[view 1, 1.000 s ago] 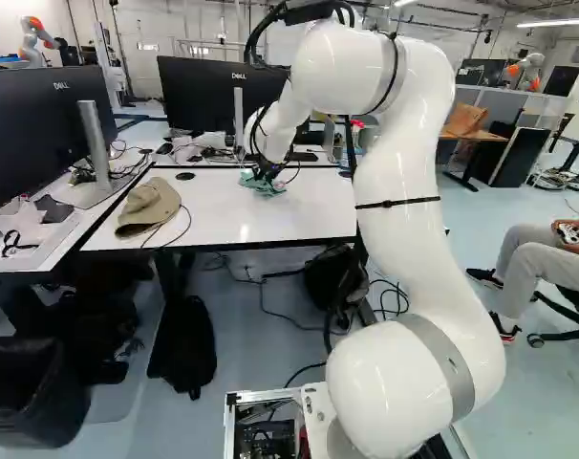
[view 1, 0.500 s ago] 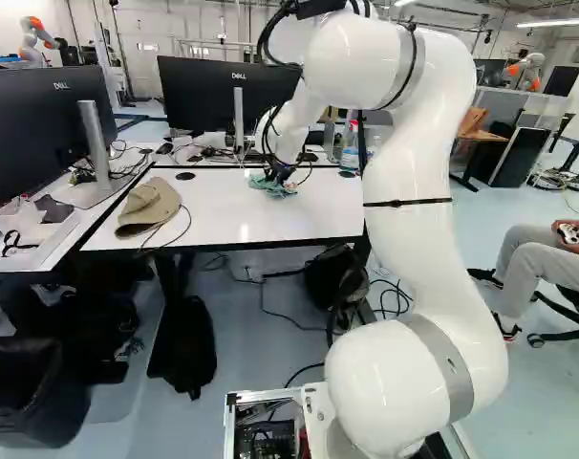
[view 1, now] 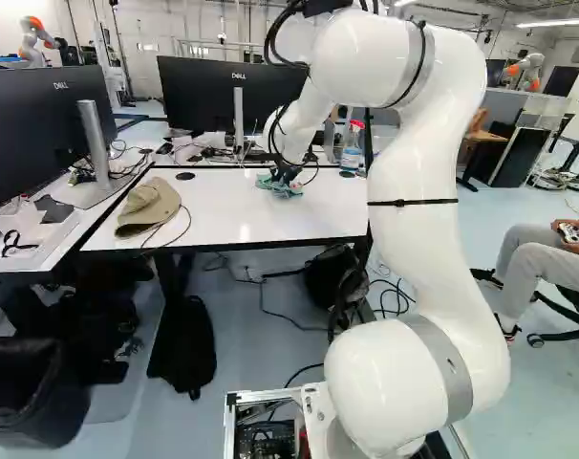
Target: Clean the table with the green towel
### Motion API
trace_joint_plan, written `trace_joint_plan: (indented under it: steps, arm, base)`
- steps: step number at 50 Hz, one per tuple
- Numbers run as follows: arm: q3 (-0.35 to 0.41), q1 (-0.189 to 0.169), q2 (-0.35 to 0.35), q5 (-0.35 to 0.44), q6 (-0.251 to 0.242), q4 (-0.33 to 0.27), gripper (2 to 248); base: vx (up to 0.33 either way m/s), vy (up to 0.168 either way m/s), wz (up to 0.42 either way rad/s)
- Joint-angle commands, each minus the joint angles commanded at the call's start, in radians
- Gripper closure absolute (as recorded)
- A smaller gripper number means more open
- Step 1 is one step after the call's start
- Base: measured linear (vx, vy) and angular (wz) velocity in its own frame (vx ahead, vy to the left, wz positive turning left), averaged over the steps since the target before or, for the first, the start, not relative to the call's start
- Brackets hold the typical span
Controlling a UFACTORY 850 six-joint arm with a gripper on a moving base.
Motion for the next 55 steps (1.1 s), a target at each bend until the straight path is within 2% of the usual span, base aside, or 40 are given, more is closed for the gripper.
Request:
trace_joint_plan:
  steps: [22, 55]
  arm:
    - [0.127, -0.003, 0.141, 0.000, 0.000, 0.000, 195]
    - [0.283, -0.065, 0.271, 0.000, 0.000, 0.000, 195]
  base:
    - [0.000, 0.000, 0.000]
    - [0.000, 0.000, 0.000]
